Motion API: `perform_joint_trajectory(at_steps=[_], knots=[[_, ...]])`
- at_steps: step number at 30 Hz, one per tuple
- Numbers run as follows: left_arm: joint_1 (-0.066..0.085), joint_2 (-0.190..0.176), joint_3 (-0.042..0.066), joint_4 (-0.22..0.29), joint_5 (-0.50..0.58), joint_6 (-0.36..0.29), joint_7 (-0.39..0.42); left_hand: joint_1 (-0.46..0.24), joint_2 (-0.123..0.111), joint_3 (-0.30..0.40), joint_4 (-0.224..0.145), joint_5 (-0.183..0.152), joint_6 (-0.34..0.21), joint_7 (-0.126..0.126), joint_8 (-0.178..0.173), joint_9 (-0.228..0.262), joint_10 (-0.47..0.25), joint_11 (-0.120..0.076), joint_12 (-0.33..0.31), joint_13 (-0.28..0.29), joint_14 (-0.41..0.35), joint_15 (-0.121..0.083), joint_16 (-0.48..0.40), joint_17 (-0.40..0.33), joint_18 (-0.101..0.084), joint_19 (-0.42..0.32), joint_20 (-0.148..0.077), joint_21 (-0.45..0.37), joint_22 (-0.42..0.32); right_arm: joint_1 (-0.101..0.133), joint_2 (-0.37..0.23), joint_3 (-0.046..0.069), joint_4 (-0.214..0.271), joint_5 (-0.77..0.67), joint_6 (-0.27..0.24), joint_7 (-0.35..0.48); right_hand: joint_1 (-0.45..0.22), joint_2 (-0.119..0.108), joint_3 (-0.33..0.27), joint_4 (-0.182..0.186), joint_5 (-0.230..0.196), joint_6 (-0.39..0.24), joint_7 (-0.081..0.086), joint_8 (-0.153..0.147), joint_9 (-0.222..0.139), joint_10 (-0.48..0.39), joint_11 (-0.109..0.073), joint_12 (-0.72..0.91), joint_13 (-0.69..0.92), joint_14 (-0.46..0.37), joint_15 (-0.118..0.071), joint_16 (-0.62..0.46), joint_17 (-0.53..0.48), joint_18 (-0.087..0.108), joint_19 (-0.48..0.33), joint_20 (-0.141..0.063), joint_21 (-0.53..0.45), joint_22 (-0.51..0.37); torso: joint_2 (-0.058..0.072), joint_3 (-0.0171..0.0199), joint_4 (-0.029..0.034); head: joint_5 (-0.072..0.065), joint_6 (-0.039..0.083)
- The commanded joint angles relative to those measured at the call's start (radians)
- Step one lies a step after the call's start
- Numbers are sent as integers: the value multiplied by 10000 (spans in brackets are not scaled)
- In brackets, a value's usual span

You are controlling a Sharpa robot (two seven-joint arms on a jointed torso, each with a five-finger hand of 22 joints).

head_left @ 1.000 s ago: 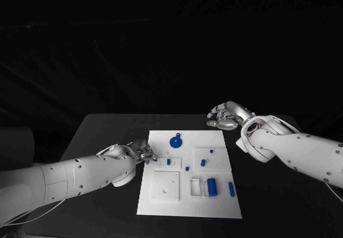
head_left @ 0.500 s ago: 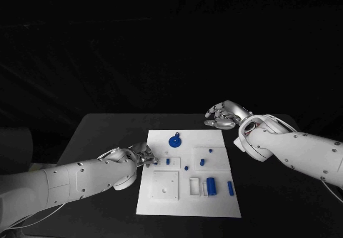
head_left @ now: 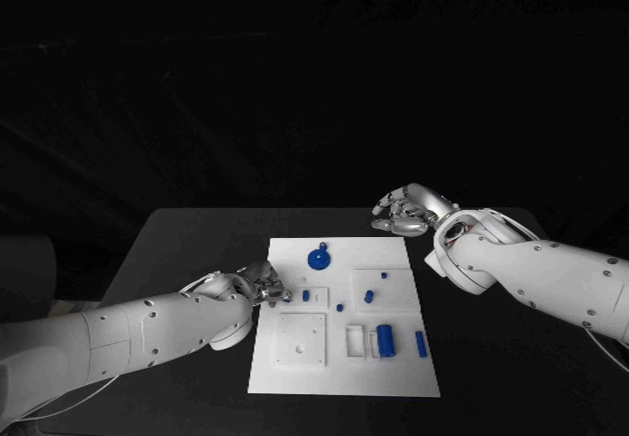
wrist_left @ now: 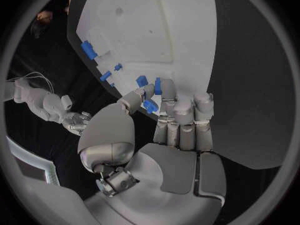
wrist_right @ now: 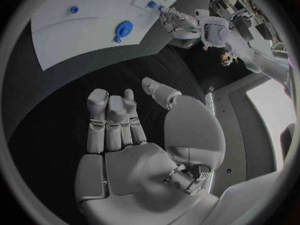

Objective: Assemble the parts on the task board

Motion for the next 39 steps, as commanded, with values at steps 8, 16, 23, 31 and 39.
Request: perform_joint_trajectory(at_steps=[8,16,23,31,39], knots=[[-3,216,9,-215,-81,-82,73,18,76,30,-30,34,951,-372,215,859,715,-669,50,21,490,-613,61,-25,275,-3,-983,55,178,-1,38,4,8,-18,111,59,-14,53,-21,-25,35,-34,98,38,-3,-39,7,31,-14,-43,-1,-42,-20,691,-63,-21,-41,81,4,-6,17,4,34],[-110,360,11,-419,-81,-98,97,12,91,29,-26,31,956,-378,218,878,714,-677,73,35,499,-622,80,-36,280,9,-986,66,175,-1,54,4,11,-18,114,59,-22,59,-26,-23,34,-33,97,40,-3,-36,6,34,-18,-40,-1,-42,-22,691,-61,-20,-43,81,15,-13,4,32,15],[-120,384,12,-477,-82,-74,94,11,99,31,-26,31,955,-380,218,887,710,-680,83,41,502,-626,88,-43,283,13,-987,70,173,-1,44,4,16,-19,118,51,-25,63,-27,-22,32,-32,96,40,-3,-34,6,36,-21,-37,-2,-43,-24,691,-59,-19,-45,82,12,-5,13,22,17],[-121,393,12,-483,-82,-58,81,9,103,32,-27,29,953,-381,217,896,704,-682,91,46,504,-629,94,-50,285,16,-988,73,171,-1,55,4,0,-19,135,40,-28,67,-29,-23,34,-30,95,42,-4,-32,5,38,-24,-36,-3,-43,-25,691,-57,-18,-47,83,9,-1,10,38,10],[-123,384,12,-490,-82,18,67,9,112,35,-27,29,951,-383,216,905,697,-683,99,51,504,-630,99,-57,287,17,-989,76,170,-2,51,4,-7,-19,144,29,-34,68,-32,-22,34,-28,95,44,-4,-31,4,39,-27,-34,-3,-44,-27,691,-56,-17,-48,83,13,-1,9,30,0]])
